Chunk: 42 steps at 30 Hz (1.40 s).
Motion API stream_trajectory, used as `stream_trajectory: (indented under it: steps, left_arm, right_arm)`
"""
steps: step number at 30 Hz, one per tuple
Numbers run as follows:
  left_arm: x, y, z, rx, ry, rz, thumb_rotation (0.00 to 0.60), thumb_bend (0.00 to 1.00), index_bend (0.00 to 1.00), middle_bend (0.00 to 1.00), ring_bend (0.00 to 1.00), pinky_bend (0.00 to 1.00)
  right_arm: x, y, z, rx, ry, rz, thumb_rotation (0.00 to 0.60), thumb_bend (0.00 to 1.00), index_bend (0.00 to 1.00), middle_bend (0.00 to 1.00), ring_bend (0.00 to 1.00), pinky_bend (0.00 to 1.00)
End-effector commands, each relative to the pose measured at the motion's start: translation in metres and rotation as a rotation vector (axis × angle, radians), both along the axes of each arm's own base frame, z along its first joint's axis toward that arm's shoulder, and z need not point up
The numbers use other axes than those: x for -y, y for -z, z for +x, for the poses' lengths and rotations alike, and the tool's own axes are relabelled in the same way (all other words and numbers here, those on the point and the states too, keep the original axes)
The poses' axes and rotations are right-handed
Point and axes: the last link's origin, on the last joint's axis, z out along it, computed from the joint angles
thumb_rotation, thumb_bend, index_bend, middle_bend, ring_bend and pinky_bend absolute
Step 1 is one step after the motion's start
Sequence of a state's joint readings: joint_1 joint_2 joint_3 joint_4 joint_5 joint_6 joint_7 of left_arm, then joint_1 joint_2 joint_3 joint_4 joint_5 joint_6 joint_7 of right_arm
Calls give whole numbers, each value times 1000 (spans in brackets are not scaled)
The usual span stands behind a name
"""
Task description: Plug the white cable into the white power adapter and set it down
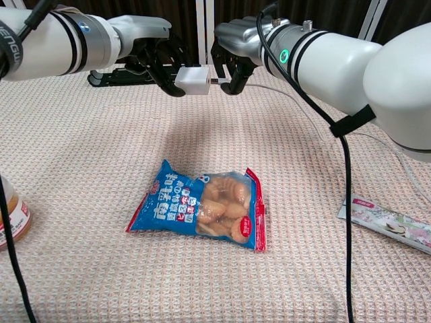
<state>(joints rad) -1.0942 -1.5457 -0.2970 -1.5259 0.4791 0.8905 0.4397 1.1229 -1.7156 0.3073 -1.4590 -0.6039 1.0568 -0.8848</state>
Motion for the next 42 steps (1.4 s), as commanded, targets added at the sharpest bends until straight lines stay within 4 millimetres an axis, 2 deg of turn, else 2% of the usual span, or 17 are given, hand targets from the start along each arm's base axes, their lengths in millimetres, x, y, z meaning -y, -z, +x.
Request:
stream_trajectory:
  steps: [1,29,32,38,42]
  left_arm:
    - [0,1,1,-3,2,-1,600,367,524,457,761,952]
    - [0,8,7,-76,19,24,600,368,522,459,761,952]
    - [1,9,8,-81,18,24,600,368,522,460,760,952]
    - [2,11,11,-80,21,22,600,367,522,460,760,952]
    - [3,12,12,-83,25,19,600,367,522,460,760,952]
  right_arm:
    - [0,1,0,-6,0,1,600,882,559,616,472,301]
    - [1,11,10,-15,23,8,600,876,559,614,479,305]
    - [1,12,13,-8,30,14,600,839,558,610,479,305]
    - [1,16,16,-5,32,19,600,665,541,599,479,306]
    - [1,19,18,-5,33,21,600,627,536,593,479,306]
